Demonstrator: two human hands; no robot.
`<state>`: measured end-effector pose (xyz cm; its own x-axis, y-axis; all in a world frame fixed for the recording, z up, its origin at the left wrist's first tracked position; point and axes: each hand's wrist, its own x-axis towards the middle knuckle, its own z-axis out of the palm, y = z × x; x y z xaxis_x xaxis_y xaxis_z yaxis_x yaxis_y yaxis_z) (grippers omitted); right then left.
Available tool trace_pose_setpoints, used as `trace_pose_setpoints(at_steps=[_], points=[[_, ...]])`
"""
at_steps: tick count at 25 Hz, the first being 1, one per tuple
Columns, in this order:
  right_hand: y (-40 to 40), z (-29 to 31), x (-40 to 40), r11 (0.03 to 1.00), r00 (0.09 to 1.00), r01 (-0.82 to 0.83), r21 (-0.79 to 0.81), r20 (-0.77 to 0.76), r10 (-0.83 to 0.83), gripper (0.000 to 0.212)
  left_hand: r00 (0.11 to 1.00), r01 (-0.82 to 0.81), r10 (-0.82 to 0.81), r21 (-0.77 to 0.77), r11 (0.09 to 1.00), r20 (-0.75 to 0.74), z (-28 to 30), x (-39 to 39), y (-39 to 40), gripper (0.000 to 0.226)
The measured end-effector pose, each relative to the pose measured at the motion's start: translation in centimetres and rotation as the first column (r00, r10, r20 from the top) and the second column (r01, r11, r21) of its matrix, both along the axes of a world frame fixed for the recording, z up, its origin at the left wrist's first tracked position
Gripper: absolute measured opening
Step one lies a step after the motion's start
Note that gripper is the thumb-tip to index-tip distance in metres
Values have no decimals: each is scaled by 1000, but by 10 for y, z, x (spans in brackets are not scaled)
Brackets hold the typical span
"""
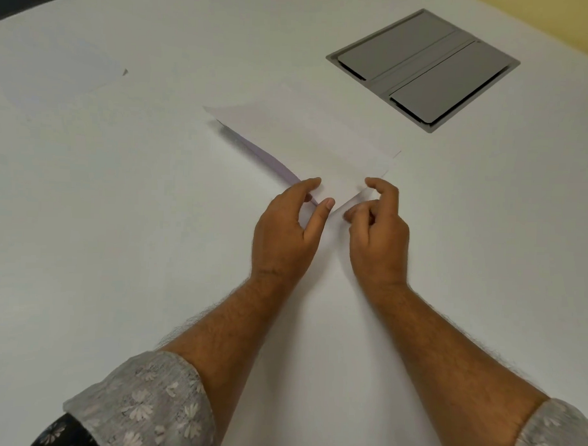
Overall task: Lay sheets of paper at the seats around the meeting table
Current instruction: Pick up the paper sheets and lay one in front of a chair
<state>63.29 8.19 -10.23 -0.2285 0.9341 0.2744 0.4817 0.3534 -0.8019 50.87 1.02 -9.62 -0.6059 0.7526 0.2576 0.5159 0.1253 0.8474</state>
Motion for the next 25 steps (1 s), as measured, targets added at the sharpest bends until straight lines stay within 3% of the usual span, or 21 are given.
trace_pose_setpoints(at_steps=[2, 7, 11, 13, 15, 17, 19, 25], points=[[3, 0, 2, 997, 998, -3, -80, -62, -2, 40, 999, 1, -3, 65, 998, 38, -2, -1, -1, 46], [5, 6, 9, 957, 945, -202, -210, -299, 134, 44, 997, 52, -61, 162, 985, 50, -4, 0, -3, 43], [11, 4, 17, 948, 890, -163, -273, -455, 22, 40, 989, 74, -99, 212, 974, 109, -6, 2, -6, 34], [12, 3, 16, 962, 900, -34, -272, -427, -90, 30, 994, 84, -95, 190, 978, 51, -6, 1, -6, 33], [12, -1, 15, 967, 925, 100, -236, -337, -178, 22, 992, 84, -76, 75, 994, -97, -8, 1, -1, 42], [13, -6, 15, 971, 937, 140, -192, -293, -193, 20, 970, 34, -57, -101, 994, -238, -10, 2, 5, 61], [14, -8, 13, 978, 947, 141, -153, -268, -178, 19, 952, 9, -65, -185, 983, -300, -13, 2, 10, 71], [14, -9, 15, 983, 928, 94, -158, -344, -144, 17, 979, 74, -82, -45, 996, -188, -19, -2, 8, 65]])
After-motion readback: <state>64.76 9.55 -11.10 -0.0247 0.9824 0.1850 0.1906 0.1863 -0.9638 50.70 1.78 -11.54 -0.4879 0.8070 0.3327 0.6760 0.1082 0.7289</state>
